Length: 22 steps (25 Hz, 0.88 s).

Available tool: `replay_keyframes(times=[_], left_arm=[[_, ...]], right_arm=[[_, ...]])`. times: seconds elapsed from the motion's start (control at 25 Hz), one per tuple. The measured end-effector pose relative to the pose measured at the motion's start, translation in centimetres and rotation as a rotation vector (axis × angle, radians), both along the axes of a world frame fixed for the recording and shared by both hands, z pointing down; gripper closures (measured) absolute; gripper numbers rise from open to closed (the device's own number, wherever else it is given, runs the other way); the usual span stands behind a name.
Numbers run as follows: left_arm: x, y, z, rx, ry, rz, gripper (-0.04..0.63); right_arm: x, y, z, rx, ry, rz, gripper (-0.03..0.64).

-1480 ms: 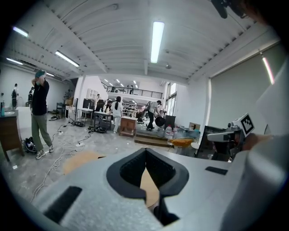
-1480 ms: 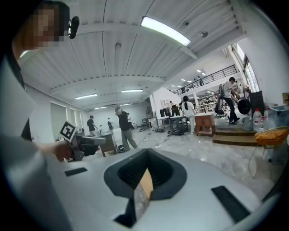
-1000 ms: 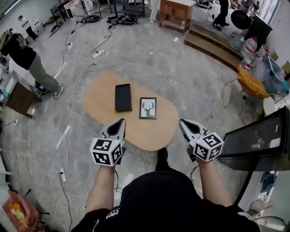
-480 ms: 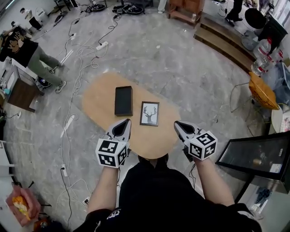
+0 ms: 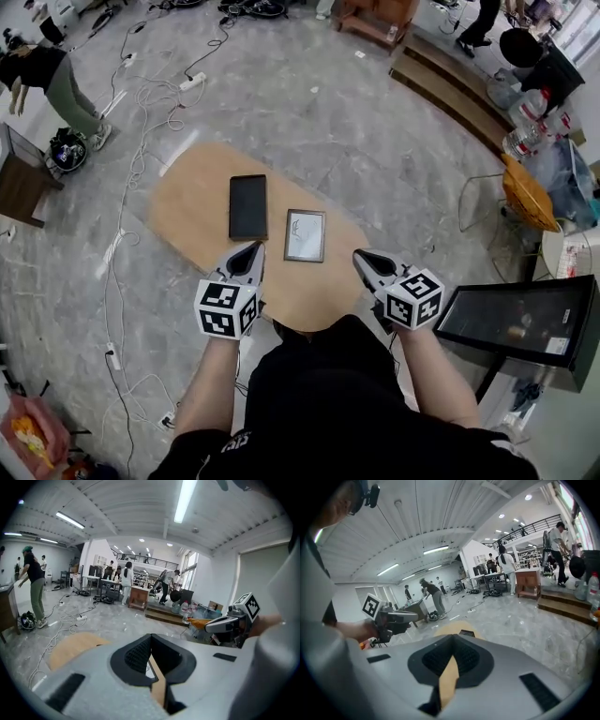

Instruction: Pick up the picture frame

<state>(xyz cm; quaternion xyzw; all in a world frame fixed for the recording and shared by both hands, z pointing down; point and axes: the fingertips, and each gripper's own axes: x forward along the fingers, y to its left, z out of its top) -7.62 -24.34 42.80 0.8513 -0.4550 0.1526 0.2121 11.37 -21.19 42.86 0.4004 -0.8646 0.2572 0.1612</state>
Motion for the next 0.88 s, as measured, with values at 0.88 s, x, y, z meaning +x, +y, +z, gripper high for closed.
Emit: replay_keyframes(times=[0.88], left_arm=[[2.3, -5.8, 20.1, -0.252, -0.046, 0.05, 0.585]], right_arm=[[-0.6, -5.1, 22.1, -0.272, 0.136, -0.071, 0.611]])
